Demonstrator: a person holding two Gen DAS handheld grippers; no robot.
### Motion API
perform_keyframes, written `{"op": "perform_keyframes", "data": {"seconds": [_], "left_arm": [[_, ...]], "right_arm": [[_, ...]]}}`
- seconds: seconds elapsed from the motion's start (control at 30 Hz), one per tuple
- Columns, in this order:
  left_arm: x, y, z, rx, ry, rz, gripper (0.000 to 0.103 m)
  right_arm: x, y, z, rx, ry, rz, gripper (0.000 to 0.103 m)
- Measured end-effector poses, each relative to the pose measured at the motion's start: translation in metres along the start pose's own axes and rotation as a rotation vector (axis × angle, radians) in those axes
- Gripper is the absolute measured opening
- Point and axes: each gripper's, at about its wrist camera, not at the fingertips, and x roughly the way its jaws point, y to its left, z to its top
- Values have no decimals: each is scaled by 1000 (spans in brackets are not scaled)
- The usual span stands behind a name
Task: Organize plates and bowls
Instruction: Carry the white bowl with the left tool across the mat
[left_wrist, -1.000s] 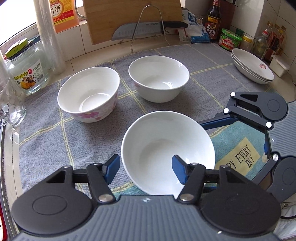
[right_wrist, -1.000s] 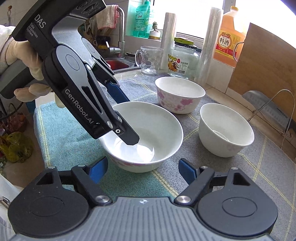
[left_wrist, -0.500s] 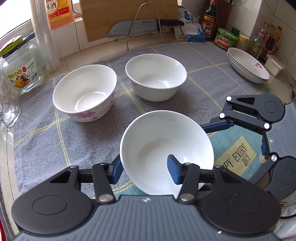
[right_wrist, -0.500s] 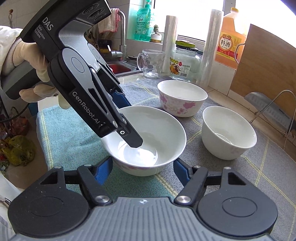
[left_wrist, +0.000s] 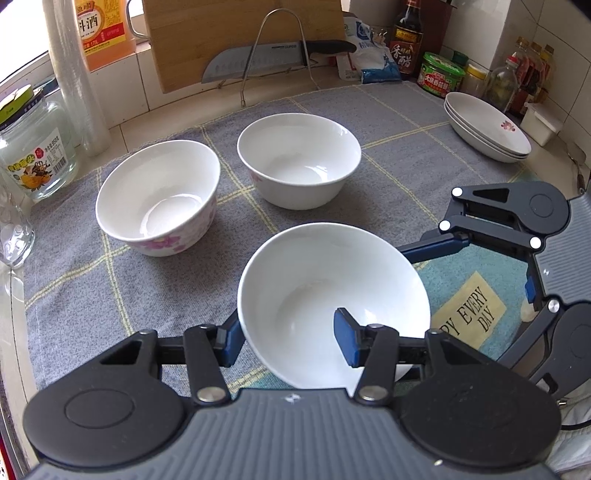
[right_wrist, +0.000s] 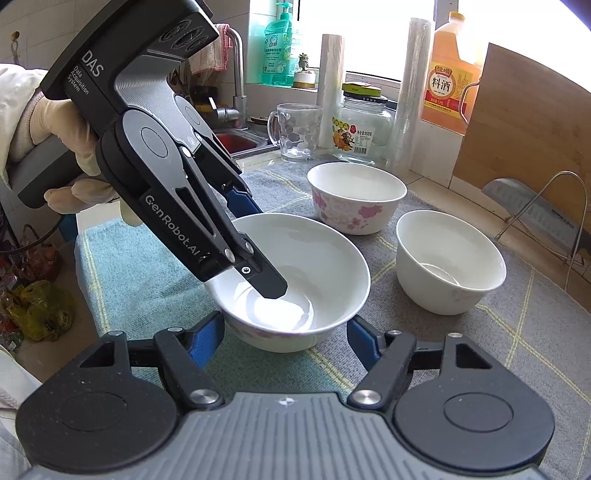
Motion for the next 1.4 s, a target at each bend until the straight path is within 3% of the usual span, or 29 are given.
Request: {"op": "perform_keyframes", "data": {"seconds": [0.8,1.4], "left_arm": [[45,-95,68,185,-20,-178,50],[76,-120,91,191,13,-216,50]], "right_arm": [[-79,-55,-51,89,68,-206,77],[-90,-91,-74,127,118,-220,77]]}}
